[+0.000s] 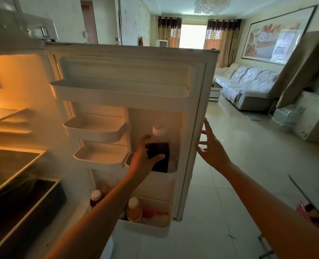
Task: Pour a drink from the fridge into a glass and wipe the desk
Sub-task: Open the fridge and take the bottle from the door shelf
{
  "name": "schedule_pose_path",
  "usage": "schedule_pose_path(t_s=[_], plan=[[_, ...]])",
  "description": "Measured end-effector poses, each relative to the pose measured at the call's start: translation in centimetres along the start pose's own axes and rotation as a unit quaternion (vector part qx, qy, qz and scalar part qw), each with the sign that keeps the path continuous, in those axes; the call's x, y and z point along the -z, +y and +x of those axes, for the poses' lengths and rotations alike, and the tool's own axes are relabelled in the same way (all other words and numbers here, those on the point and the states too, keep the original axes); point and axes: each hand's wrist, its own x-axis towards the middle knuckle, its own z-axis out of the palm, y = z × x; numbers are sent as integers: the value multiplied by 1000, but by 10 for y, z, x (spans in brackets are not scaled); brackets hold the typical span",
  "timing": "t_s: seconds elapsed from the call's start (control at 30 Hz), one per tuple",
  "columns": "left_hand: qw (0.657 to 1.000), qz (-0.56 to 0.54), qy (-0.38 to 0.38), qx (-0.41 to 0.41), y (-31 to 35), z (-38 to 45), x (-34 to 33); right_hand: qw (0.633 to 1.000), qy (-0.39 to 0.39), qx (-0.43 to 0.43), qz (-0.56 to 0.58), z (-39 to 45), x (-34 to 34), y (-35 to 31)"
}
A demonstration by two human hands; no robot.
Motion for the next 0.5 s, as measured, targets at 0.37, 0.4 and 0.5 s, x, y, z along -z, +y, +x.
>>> schedule_pose_path(t_s=[0.37,0.4,0.5], plan=[[993,-8,1,-116,70,-41,-21,992,-23,-57,-112,-42,67,-9],[992,-13,-4,-124,78,-47,-27,991,-20,-62,-116,-50,78,-9],[991,-8,-20,-130,95,-66,-52,989,-13,-72,-130,-78,118,-12]])
